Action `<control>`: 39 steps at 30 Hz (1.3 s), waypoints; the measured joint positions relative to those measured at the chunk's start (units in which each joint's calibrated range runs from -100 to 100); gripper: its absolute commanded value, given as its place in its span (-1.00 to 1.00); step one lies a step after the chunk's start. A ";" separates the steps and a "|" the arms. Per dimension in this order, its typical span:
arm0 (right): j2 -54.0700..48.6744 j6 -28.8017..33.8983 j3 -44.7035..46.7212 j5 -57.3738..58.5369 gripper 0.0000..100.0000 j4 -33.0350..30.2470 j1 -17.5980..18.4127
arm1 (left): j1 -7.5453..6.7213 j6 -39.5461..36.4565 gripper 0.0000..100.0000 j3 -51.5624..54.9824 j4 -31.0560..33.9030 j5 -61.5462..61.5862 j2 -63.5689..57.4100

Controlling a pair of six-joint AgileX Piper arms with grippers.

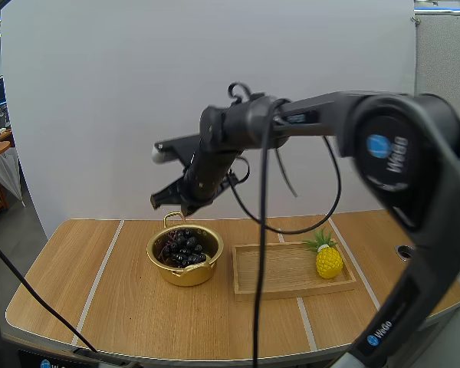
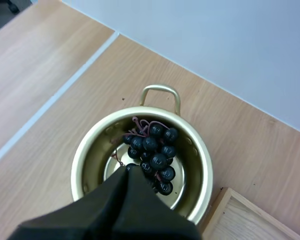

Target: Open the pot, put the grape inside, and close it

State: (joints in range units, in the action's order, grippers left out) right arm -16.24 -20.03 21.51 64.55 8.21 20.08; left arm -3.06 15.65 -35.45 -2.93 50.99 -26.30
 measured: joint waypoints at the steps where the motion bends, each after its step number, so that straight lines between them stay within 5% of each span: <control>1: -2.09 0.22 0.00 1.40 -1.00 0.00 0.00 | 0.00 0.00 -1.00 0.00 0.00 0.00 0.00; 16: -29.23 3.49 0.00 20.69 -1.00 -3.37 -0.12 | 0.00 0.00 -1.00 0.00 0.00 0.00 0.00; 23: -37.79 4.25 0.00 28.52 -1.00 -3.34 -3.31 | 0.00 0.00 -1.00 0.00 0.00 0.00 0.00; 39: -45.01 4.25 1.50 31.57 -1.00 -0.86 -5.58 | 0.00 -0.08 -1.00 -0.10 0.00 4.51 -0.42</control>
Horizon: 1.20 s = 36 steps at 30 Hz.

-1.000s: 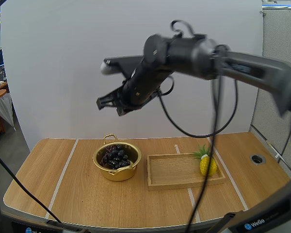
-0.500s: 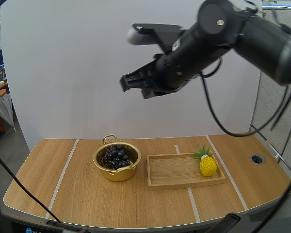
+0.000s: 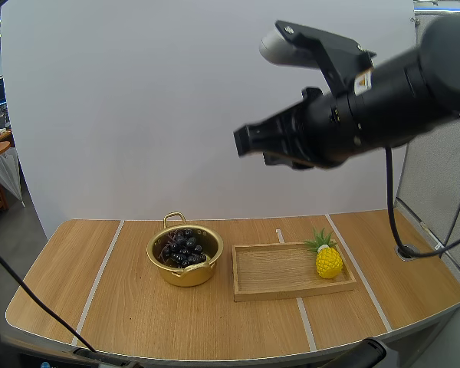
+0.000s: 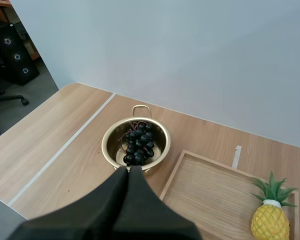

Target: Open the pot, put the grape inside, and close it

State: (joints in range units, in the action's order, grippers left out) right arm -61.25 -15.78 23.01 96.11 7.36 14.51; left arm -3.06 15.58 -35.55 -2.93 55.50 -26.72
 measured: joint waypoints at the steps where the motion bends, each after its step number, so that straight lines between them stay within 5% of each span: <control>1: -5.26 -0.72 4.32 0.81 -1.00 1.54 -0.66 | 0.00 0.00 -1.00 0.00 0.00 1.36 -0.10; 4: -9.24 -0.89 8.22 0.94 -1.00 2.11 -1.27 | 0.00 0.00 -1.00 -0.15 0.00 9.94 -0.85; 7: -14.80 -1.09 14.21 2.10 -1.00 2.23 -1.60 | 0.00 -0.13 -1.00 -0.32 -1.34 36.78 -0.97; 10: -14.89 -1.74 15.21 2.67 -1.00 3.52 -1.60 | 0.00 -0.04 -1.00 -0.16 -3.95 42.89 -0.27; 21: -14.89 -3.17 15.24 3.36 -1.00 5.17 -1.70 | 0.00 2.53 -1.00 15.64 -8.11 44.50 -0.55; 36: -18.94 -4.88 18.85 3.89 -1.00 7.08 -4.41 | 0.00 14.25 -1.00 51.49 -13.70 39.68 1.91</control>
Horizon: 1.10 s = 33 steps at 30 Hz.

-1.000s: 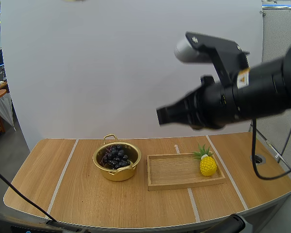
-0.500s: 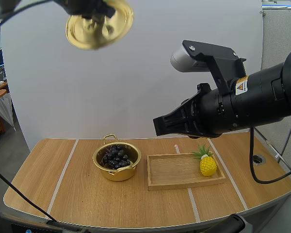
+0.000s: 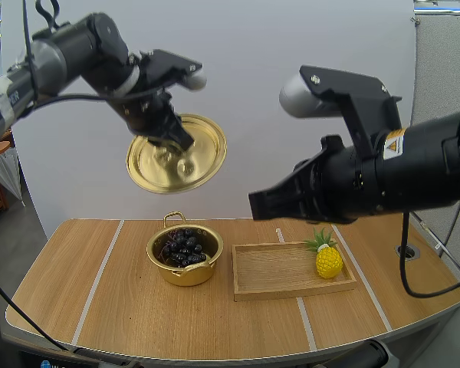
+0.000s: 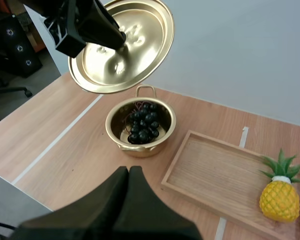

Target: Open the pot, put the grape inside, and close it

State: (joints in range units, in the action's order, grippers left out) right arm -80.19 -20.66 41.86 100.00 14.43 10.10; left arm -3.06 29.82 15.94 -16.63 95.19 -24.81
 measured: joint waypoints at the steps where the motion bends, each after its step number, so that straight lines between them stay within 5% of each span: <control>1: -0.19 0.00 1.31 0.00 -1.00 0.19 -0.08 | 0.00 0.52 -1.00 1.24 0.00 -1.60 1.25; 18: -0.31 -1.21 3.68 0.00 -1.00 1.40 -0.08 | 0.00 3.20 -1.00 2.55 -0.26 -13.73 25.62; 33: -0.31 -1.21 3.82 0.00 -1.00 1.40 -0.08 | 0.00 3.33 -1.00 2.89 -0.41 -14.89 31.41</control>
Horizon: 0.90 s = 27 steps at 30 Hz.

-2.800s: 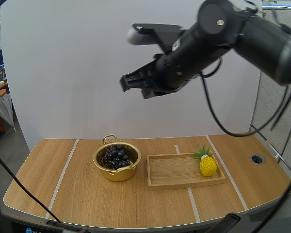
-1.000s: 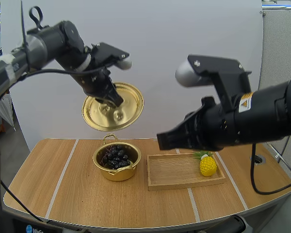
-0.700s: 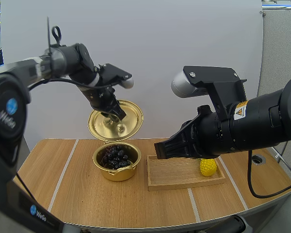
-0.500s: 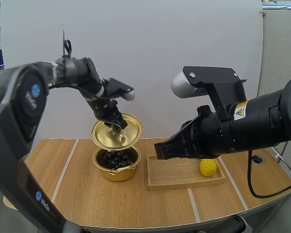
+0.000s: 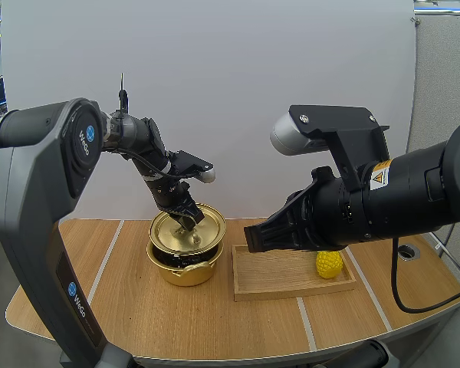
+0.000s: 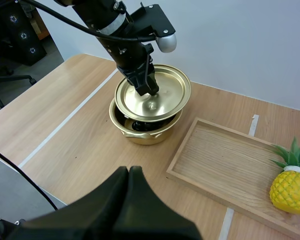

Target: Open the pot, put the grape inside, and close it

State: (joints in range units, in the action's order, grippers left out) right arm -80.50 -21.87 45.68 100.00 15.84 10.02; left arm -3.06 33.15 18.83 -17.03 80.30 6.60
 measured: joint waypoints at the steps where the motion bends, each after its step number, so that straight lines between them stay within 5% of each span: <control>1: 0.00 0.00 0.00 0.00 -1.00 0.00 0.00 | 0.00 0.00 -1.00 0.00 0.09 0.68 0.00; 27: 0.00 0.00 0.00 0.00 -1.00 0.00 0.00 | 0.00 0.00 -1.00 0.00 2.45 8.27 2.61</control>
State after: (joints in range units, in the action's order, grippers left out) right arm -80.50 -21.87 45.68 100.00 15.84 10.02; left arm -3.06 33.15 18.83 -14.58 88.57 9.21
